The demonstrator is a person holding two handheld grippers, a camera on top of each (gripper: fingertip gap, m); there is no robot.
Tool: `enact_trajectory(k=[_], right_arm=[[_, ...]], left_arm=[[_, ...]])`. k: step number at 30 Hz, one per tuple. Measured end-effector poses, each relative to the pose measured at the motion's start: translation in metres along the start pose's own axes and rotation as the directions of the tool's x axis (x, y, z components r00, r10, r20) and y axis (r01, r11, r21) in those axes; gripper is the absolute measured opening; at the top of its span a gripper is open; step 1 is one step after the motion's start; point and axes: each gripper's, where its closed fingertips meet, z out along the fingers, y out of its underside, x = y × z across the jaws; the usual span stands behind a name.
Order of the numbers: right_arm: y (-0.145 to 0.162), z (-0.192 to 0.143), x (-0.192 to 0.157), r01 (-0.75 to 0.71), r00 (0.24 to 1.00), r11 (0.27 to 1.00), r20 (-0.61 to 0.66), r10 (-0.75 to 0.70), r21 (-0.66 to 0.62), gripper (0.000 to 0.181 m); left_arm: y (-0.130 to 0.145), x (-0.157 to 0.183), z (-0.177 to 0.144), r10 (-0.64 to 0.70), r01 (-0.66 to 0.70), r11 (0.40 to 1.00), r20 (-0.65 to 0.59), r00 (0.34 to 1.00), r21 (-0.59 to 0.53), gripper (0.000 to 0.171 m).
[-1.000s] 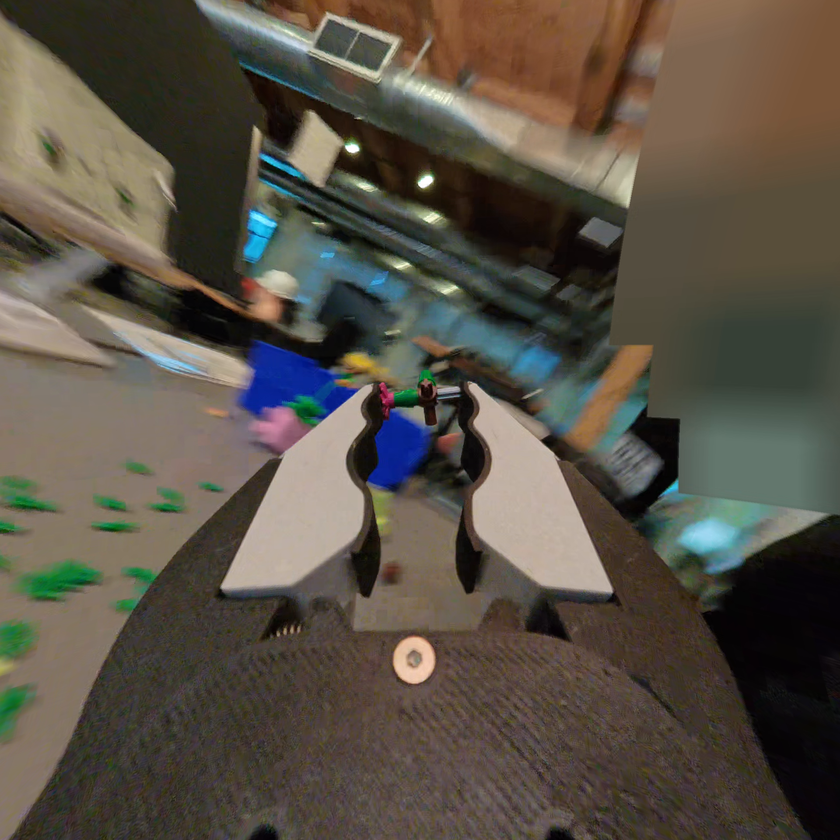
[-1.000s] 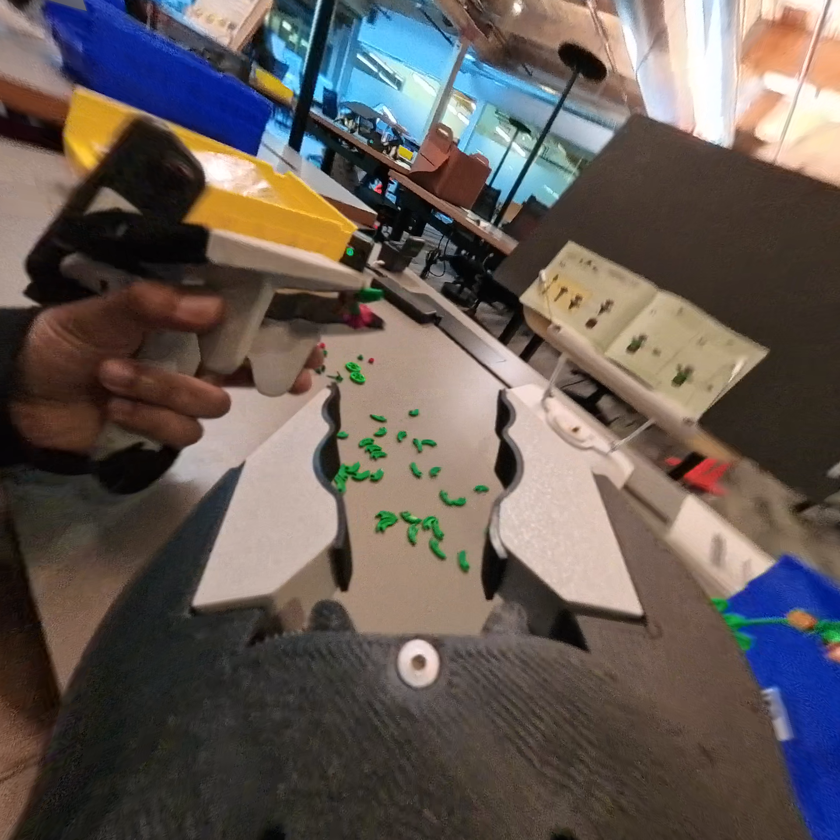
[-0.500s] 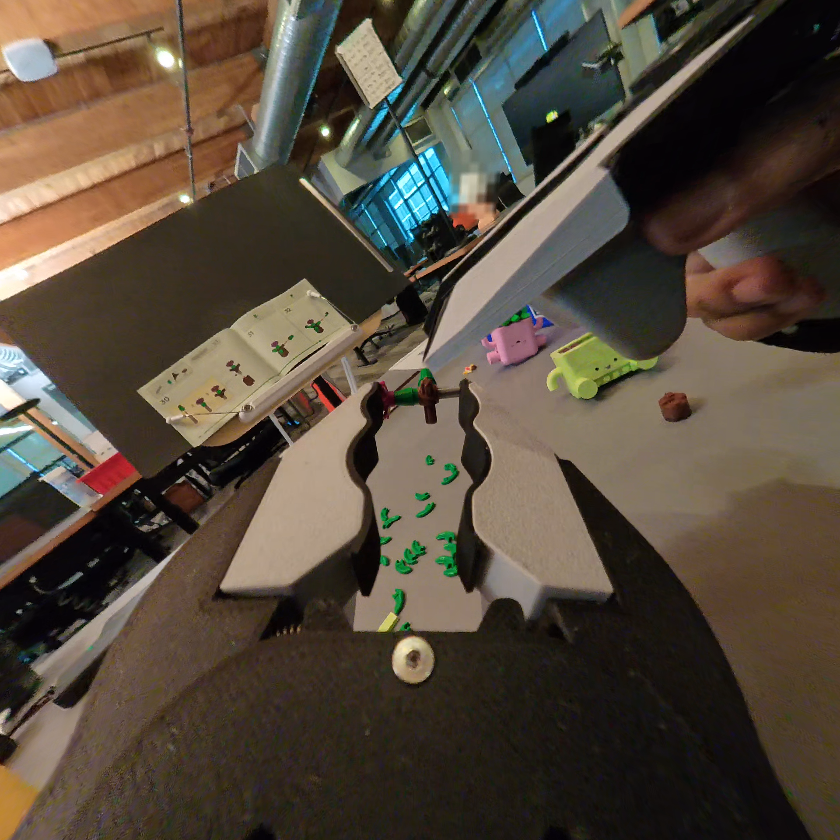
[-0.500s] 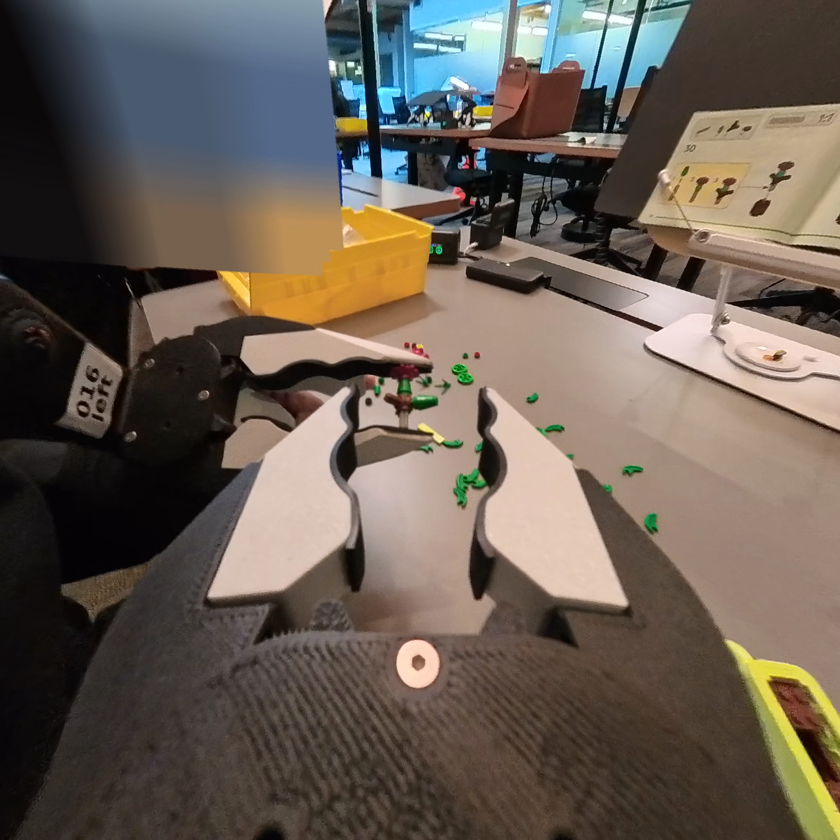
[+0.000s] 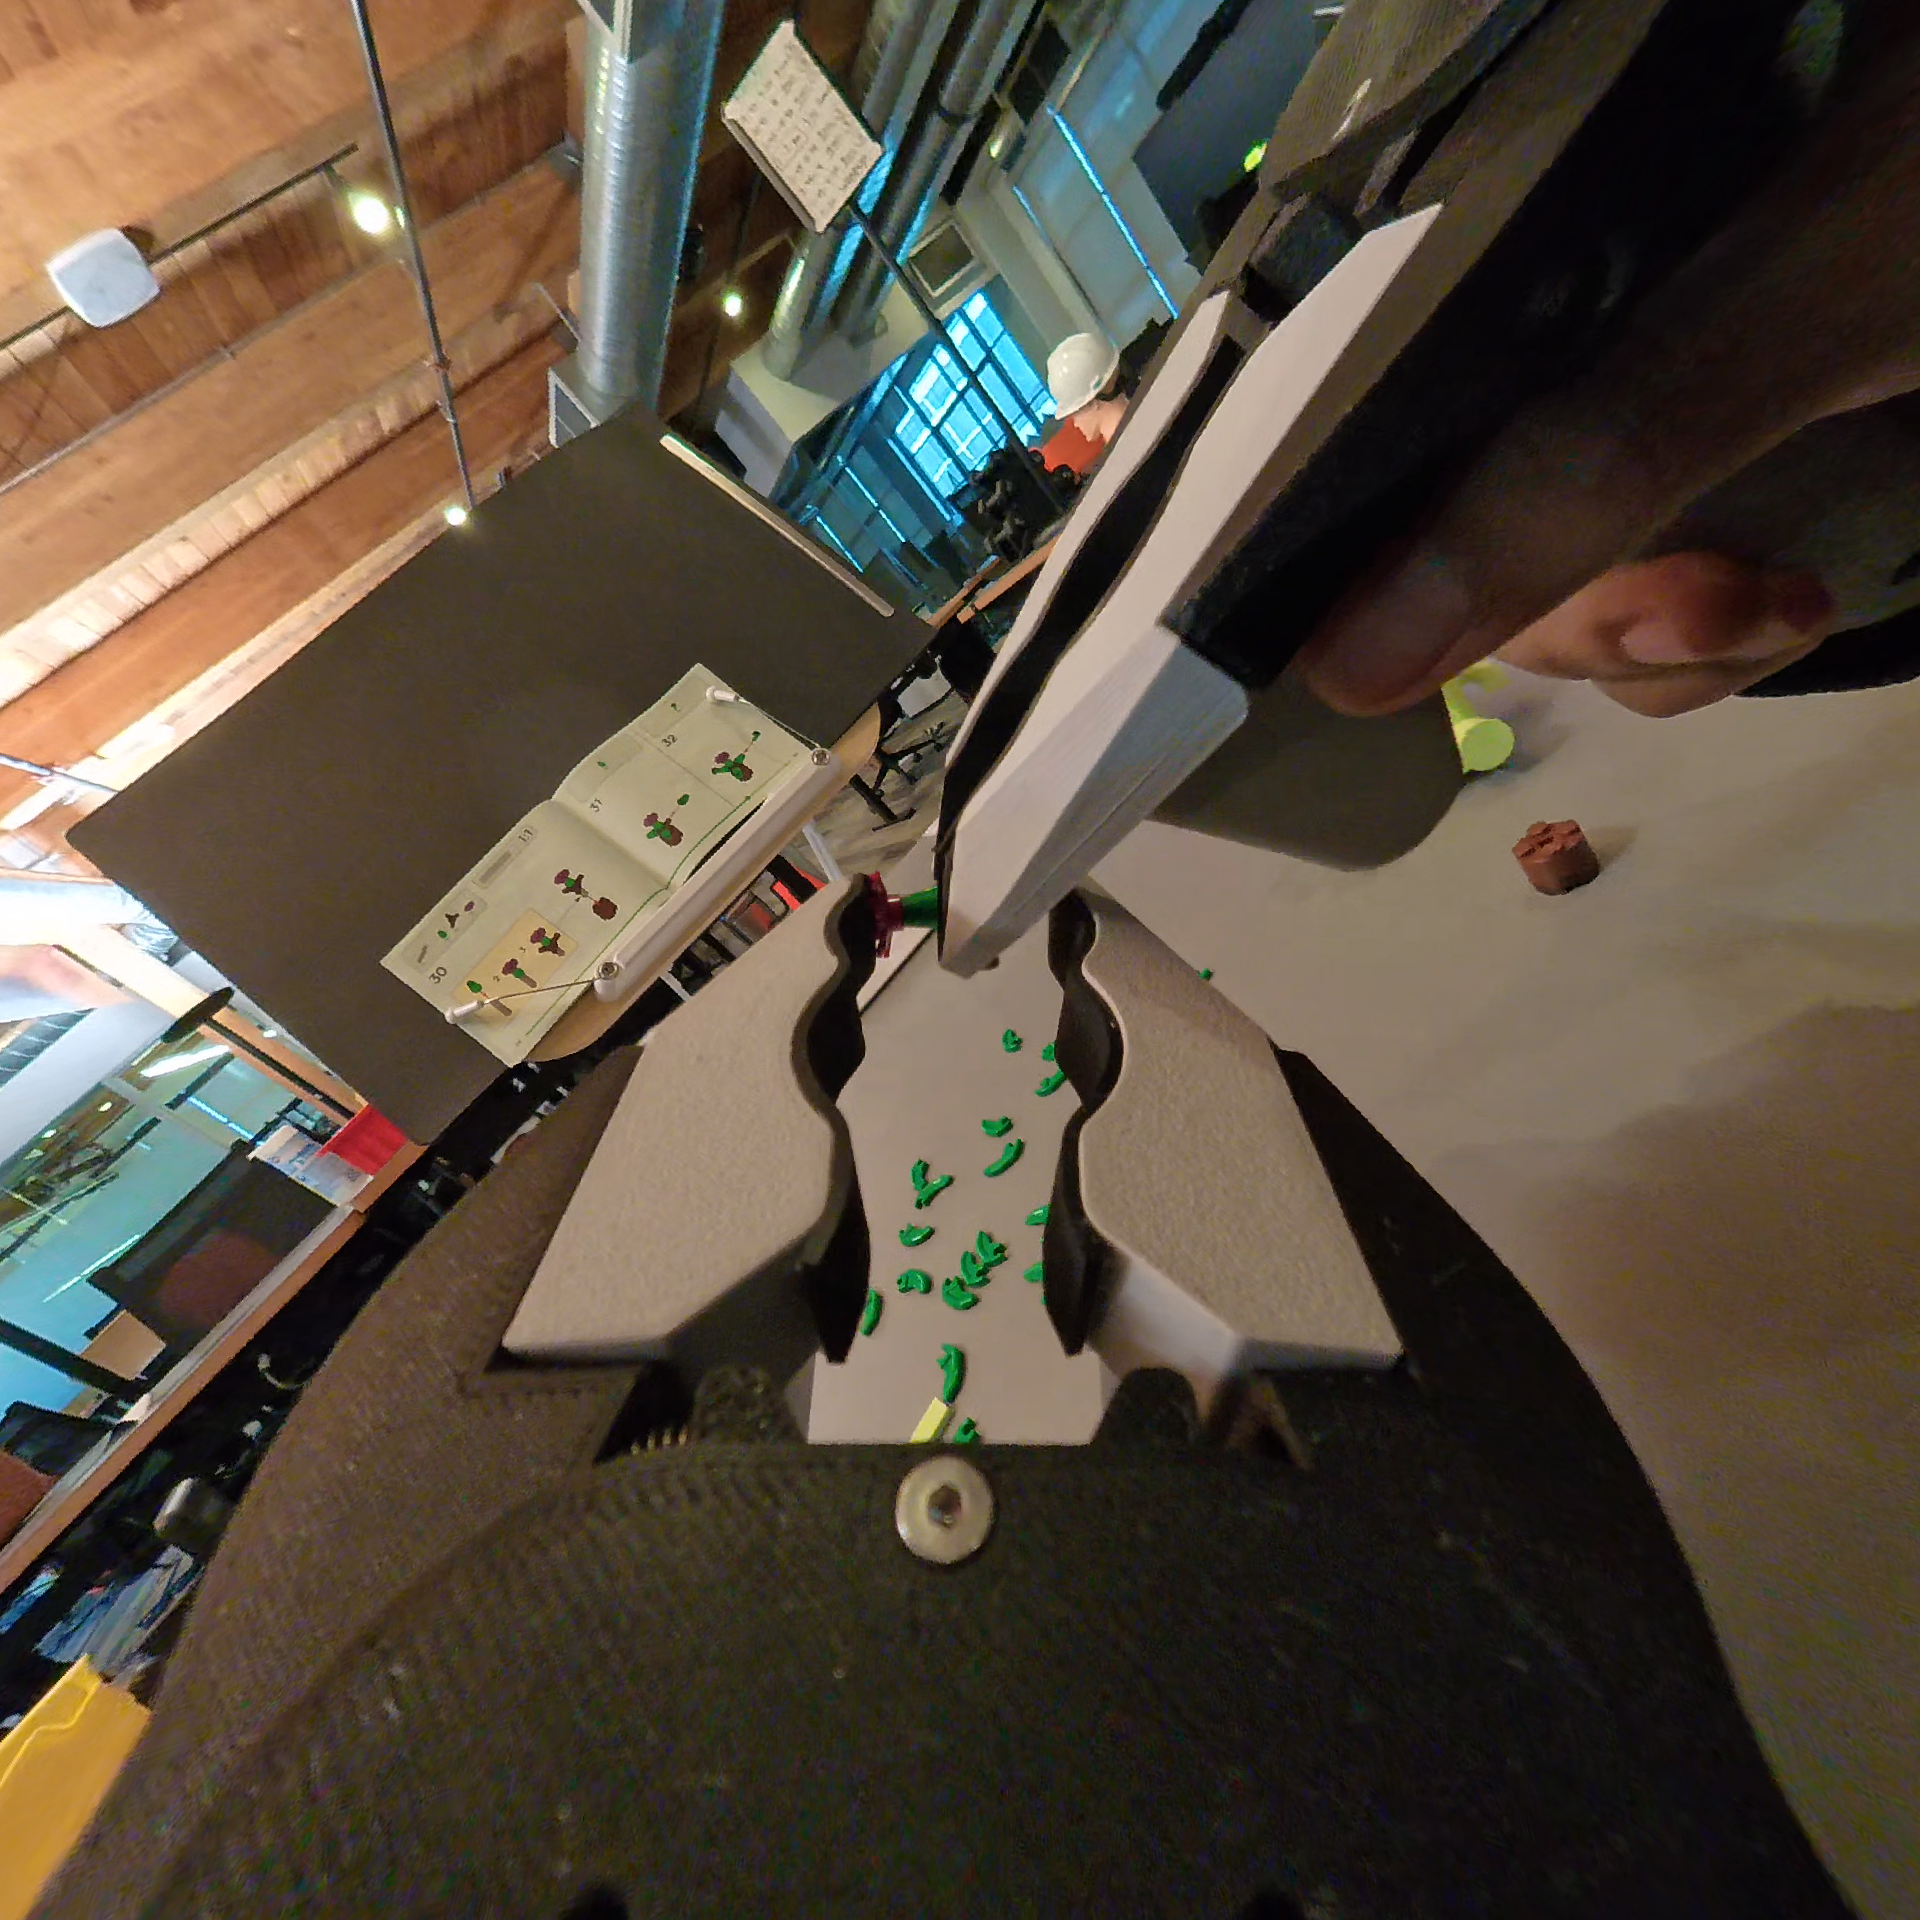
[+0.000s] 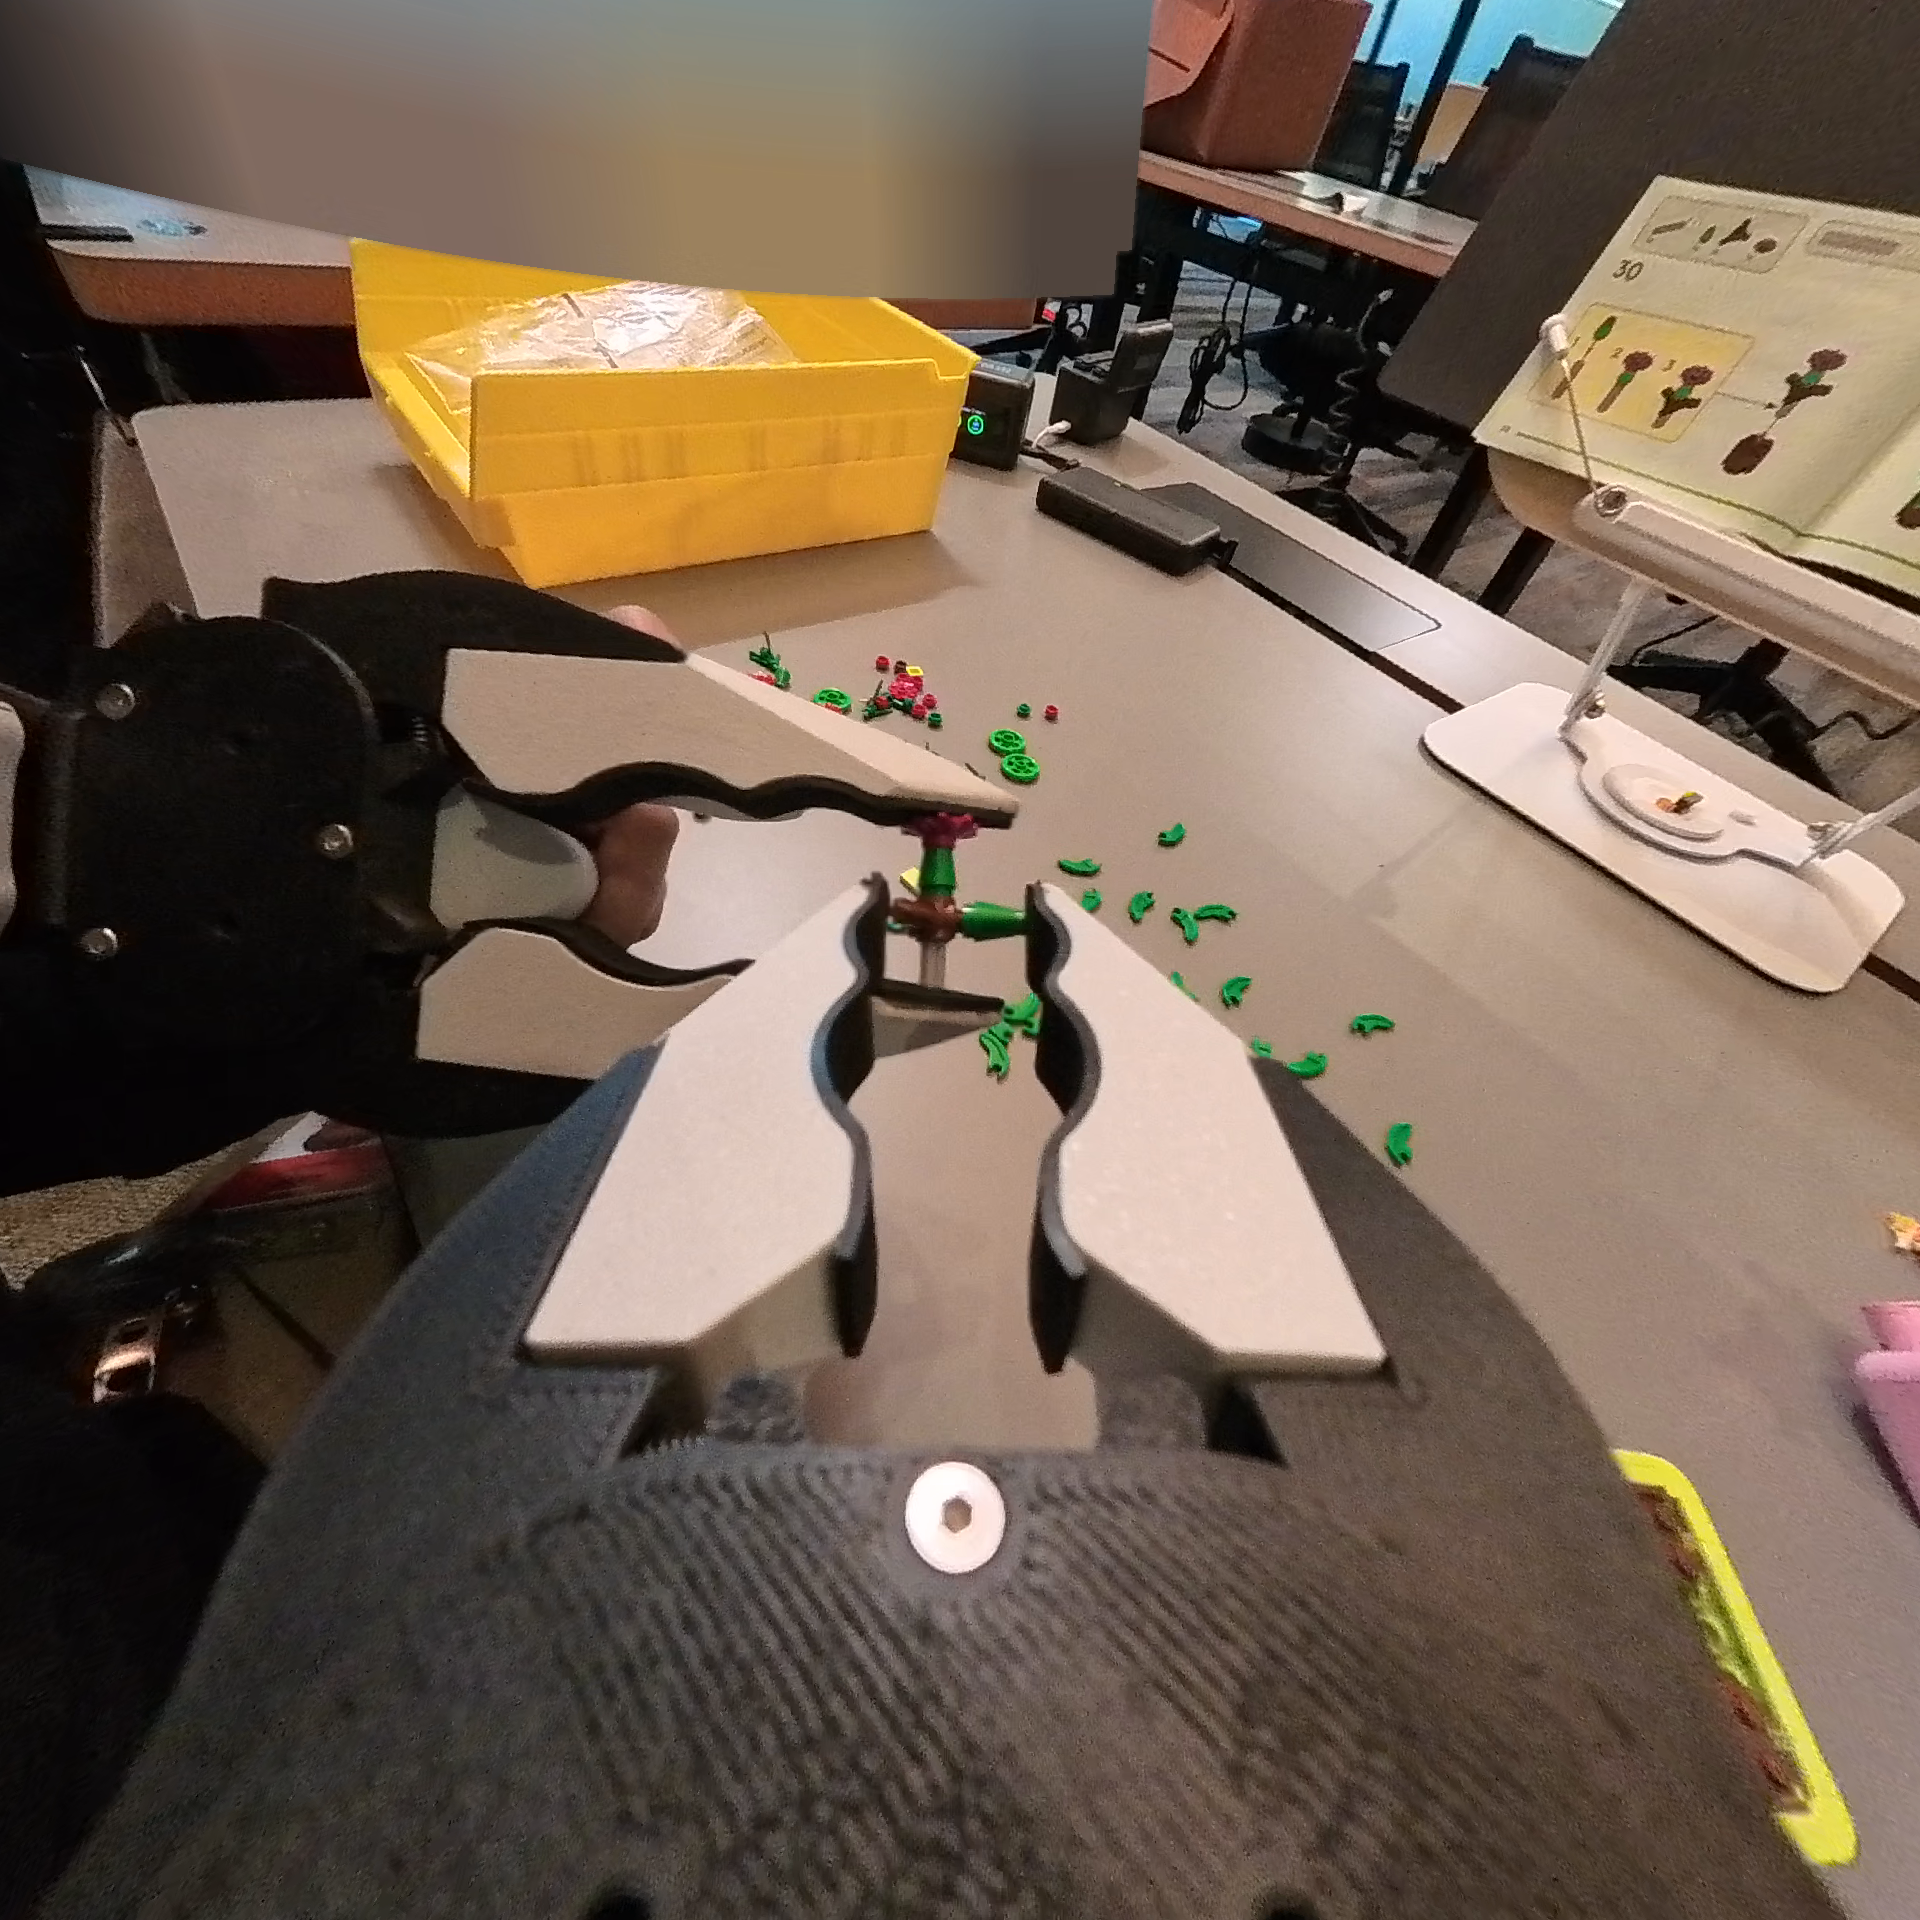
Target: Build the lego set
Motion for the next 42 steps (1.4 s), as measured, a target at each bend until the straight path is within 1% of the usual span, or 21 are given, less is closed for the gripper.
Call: enact_trajectory(k=[10, 13, 19, 26, 34, 42], right_arm=[[0.0005, -0.0028, 0.0003, 0.033, 0.999, 0.999, 0.005, -0.033, -0.013, 0.024], [-0.0002, -0.0044, 0.0011, 0.019, 1.0, 1.0, 0.009, -0.019, -0.012, 0.028], [-0.0009, -0.0052, -0.0013, -0.011, 0.999, 1.0, 0.031, 0.011, -0.002, 0.024], [-0.0016, -0.0066, -0.0026, -0.034, 0.998, 0.999, 0.057, 0.033, 0.006, 0.024], [0.0001, -0.0087, -0.0039, 0.008, 0.997, 1.0, 0.08, -0.006, -0.021, 0.024], [0.0035, -0.0098, -0.0052, 0.025, 0.997, 0.999, 0.069, -0.022, -0.037, 0.023]], left_arm=[[-0.0004, 0.0003, 0.0008, 0.008, -0.007, 1.0, -0.003, 1.0, 0.005, 0.031], [-0.0004, 0.0001, 0.0008, 0.007, -0.007, 1.0, -0.003, 1.0, 0.009, 0.031], [-0.0008, -0.0004, 0.0008, 0.01, -0.01, 1.0, 0.0, 1.0, 0.012, 0.031], [-0.0024, -0.0001, -0.0001, 0.0, 0.0, 1.0, -0.005, 1.0, 0.027, 0.031], [-0.004, 0.0024, -0.0006, -0.023, 0.024, 0.999, -0.022, 0.999, 0.046, 0.031], [-0.0041, 0.0067, -0.0022, -0.059, 0.062, 0.997, -0.05, 0.997, 0.056, 0.031]])
